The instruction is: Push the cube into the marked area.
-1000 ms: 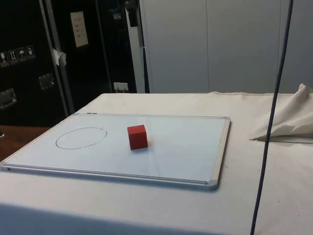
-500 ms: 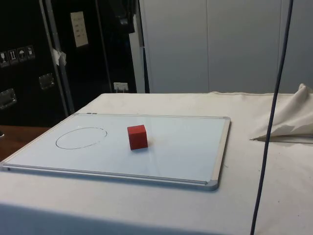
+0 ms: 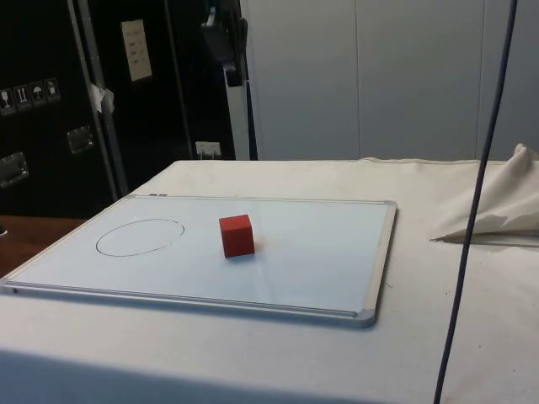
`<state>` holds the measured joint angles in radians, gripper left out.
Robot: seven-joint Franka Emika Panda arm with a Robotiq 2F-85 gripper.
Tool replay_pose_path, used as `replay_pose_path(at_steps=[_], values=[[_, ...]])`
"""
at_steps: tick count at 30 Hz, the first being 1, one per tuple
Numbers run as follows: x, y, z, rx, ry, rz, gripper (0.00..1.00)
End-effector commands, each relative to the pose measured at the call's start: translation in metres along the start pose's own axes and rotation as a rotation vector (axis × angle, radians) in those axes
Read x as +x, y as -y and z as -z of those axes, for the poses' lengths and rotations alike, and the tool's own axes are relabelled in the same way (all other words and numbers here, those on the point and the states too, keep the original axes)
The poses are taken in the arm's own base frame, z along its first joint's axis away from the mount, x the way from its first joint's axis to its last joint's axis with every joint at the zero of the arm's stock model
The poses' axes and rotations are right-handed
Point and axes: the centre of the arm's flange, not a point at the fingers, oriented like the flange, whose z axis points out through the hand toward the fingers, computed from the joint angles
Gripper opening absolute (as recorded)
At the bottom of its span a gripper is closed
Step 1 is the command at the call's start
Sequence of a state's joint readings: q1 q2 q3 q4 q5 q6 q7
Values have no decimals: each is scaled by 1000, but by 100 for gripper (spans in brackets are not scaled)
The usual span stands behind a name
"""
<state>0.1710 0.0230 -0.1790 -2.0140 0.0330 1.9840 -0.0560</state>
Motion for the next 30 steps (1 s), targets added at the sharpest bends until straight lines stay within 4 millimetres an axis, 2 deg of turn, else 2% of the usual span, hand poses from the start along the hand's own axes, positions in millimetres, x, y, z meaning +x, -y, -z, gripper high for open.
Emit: replay_pose_path(at_steps=[1,6,11,13,19,27,30], values=[[-3,1,-4,6,-16,1,0],[-8,0,-15,4,-10,0,0],[-22,0,-37,14,-34,1,0],[-22,-1,-39,7,-24,1,0],[-33,0,-63,20,-45,1,0],[-35,2,-87,29,-54,-6,0],[-35,1,-90,23,-47,-6,0]])
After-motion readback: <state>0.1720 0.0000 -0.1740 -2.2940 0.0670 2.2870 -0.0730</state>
